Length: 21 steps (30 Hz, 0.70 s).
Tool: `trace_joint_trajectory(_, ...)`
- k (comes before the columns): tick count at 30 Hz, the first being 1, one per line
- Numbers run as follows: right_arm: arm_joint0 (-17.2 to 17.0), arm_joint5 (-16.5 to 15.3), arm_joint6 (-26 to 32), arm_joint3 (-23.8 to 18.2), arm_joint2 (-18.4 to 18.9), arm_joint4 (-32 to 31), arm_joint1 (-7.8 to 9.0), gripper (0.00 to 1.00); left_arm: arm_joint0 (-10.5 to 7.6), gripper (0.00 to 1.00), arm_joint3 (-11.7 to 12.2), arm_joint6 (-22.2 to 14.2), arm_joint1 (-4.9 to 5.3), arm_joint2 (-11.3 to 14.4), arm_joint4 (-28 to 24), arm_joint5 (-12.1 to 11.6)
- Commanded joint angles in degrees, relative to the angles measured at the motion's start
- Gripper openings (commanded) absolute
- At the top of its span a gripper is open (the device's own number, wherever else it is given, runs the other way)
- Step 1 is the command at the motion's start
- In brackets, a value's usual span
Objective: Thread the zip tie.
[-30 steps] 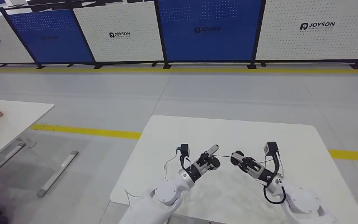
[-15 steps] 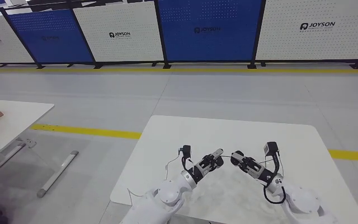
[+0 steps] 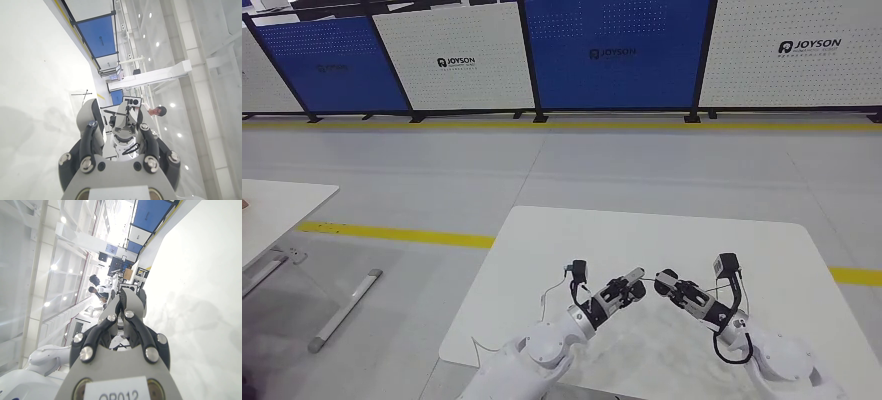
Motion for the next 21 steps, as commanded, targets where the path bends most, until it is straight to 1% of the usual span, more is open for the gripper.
trace_joint_trajectory(1, 0.0, 0.0, 0.0, 0.0, 0.0, 0.0, 0.00, 0.00, 0.00, 0.30, -0.1, 0.1, -0.06, 0.0, -0.1, 0.0)
trace_joint_trajectory(3, 0.0, 0.0, 0.0, 0.0, 0.0, 0.0, 0.00, 0.00, -0.01, 0.27, -0.1, 0.1, -0.13, 0.0, -0.2, -0.1)
trace_joint_trajectory(4, 0.0, 0.0, 0.0, 0.0, 0.0, 0.0, 0.00, 0.00, -0.01, 0.22, -0.1, 0.1, -0.15, 0.0, -0.2, -0.1)
trace_joint_trajectory(7, 0.0, 0.0, 0.0, 0.0, 0.0, 0.0, 0.00, 0.00, 0.02, 0.20, -0.2, 0.1, -0.22, 0.0, -0.2, -0.4)
trace_joint_trajectory(8, 0.0, 0.0, 0.0, 0.0, 0.0, 0.0, 0.00, 0.00, 0.03, 0.22, -0.2, 0.0, -0.23, 0.0, 0.0, -0.6)
trace_joint_trajectory(9, 0.0, 0.0, 0.0, 0.0, 0.0, 0.0, 0.00, 0.00, 0.07, 0.21, -0.1, 0.2, -0.23, -0.1, 0.3, -1.0)
trace_joint_trajectory(10, 0.0, 0.0, 0.0, 0.0, 0.0, 0.0, 0.00, 0.00, 0.16, 0.16, -0.1, 0.2, -0.25, -0.1, 0.4, -1.2)
trace_joint_trajectory(11, 0.0, 0.0, 0.0, 0.0, 0.0, 0.0, 0.00, 0.00, 0.20, 0.16, -0.1, 0.2, -0.27, -0.1, 0.4, -1.2)
trace_joint_trajectory(13, 0.0, 0.0, 0.0, 0.0, 0.0, 0.0, 0.00, 0.00, 0.23, 0.10, 0.0, 0.3, -0.31, -0.1, 0.5, -1.4)
trace_joint_trajectory(14, 0.0, 0.0, 0.0, 0.0, 0.0, 0.0, 0.00, 0.00, 0.25, 0.09, 0.0, 0.4, -0.33, -0.1, 0.5, -1.4)
trace_joint_trajectory(15, 0.0, 0.0, 0.0, 0.0, 0.0, 0.0, 0.00, 0.00, 0.27, 0.10, 0.0, 0.5, -0.34, -0.2, 0.6, -1.5)
trace_joint_trajectory(16, 0.0, 0.0, 0.0, 0.0, 0.0, 0.0, 0.00, 0.00, 0.32, 0.07, -0.1, 0.5, -0.36, -0.2, 0.7, -1.6)
trace_joint_trajectory(18, 0.0, 0.0, 0.0, 0.0, 0.0, 0.0, 0.00, 0.00, 0.40, 0.06, -0.1, 0.5, -0.38, -0.2, 0.7, -1.7)
trace_joint_trajectory(20, 0.0, 0.0, 0.0, 0.0, 0.0, 0.0, 0.00, 0.00, 0.53, 0.00, -0.3, 0.4, -0.39, -0.3, 0.8, -1.8)
trace_joint_trajectory(21, 0.0, 0.0, 0.0, 0.0, 0.0, 0.0, 0.00, 0.00, 0.57, 0.02, -0.3, 0.4, -0.39, -0.4, 0.9, -1.8)
